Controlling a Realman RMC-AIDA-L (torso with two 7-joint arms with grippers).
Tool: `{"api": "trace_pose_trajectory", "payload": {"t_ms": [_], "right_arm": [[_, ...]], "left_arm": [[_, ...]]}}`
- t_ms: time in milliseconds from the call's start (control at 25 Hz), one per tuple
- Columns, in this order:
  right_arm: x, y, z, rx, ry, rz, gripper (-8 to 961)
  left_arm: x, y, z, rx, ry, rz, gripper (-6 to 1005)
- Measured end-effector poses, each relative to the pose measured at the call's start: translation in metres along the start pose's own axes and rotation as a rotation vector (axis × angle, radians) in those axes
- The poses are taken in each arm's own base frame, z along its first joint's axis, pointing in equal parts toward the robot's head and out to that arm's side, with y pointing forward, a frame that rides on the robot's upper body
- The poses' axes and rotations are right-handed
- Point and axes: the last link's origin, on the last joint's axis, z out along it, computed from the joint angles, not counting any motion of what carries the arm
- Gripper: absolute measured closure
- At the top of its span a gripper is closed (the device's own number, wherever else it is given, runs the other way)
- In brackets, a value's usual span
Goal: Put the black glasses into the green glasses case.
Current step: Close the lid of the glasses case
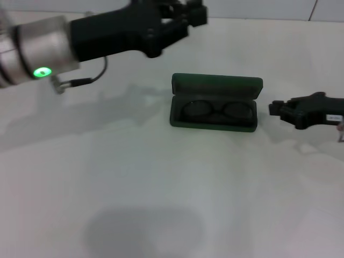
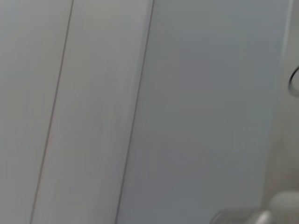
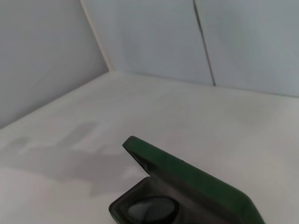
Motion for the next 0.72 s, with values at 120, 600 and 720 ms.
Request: {"api": "trace_pose_trajectory", "payload": {"t_ms": [120, 600, 720], "right_arm": [[-0.005, 0.000, 0.012, -0.004, 0.041, 0.000, 874], [-0.002, 0.004, 0.029, -0.005, 0.152, 0.022, 875], [0.000, 0.005, 0.030, -0.007, 0.159, 0.025, 876]], "left_arm": [[0.001, 0.008, -0.016, -0.007, 0.064, -0.007, 816], [-0.015, 0.015, -0.031, 0.037, 0.102, -0.025, 816], [-0.014, 0.014, -0.030, 0.035, 0.107, -0.022, 815]]}}
